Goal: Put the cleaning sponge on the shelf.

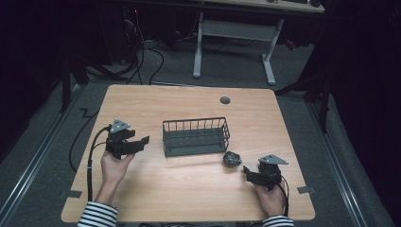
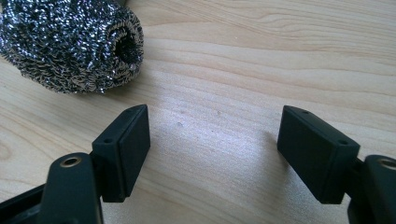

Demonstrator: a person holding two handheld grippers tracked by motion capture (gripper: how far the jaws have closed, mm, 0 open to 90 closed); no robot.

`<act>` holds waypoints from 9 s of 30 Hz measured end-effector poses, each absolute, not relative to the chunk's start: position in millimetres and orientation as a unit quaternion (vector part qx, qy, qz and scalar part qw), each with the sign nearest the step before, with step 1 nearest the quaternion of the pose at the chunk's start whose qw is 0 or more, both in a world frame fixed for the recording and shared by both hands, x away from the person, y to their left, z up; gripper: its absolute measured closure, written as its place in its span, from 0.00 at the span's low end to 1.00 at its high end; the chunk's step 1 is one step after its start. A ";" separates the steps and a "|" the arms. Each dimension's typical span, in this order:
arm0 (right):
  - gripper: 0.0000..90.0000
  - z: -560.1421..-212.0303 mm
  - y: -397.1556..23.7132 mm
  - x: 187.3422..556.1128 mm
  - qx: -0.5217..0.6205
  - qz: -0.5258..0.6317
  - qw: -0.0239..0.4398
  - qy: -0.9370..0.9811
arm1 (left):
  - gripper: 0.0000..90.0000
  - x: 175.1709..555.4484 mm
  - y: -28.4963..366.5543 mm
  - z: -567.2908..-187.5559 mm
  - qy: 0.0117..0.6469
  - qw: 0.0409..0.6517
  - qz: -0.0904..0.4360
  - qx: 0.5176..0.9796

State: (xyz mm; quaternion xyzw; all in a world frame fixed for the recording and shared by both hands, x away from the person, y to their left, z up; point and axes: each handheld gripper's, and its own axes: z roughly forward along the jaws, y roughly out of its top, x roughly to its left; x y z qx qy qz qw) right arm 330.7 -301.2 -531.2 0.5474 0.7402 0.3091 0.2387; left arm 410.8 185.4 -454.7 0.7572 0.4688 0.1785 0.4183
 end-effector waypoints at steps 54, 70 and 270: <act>0.27 -531.1 -300.8 331.1 0.542 0.309 0.235 0.745 | 0.32 375.9 226.1 -536.8 0.540 0.361 0.207 0.732; 0.23 -529.2 -300.6 329.7 0.531 0.306 0.220 0.759 | 0.30 375.5 218.0 -537.3 0.528 0.334 0.229 0.746; 0.40 -390.6 -260.8 384.6 0.440 0.417 0.193 0.772 | 0.26 375.2 215.6 -537.5 0.523 0.336 0.224 0.751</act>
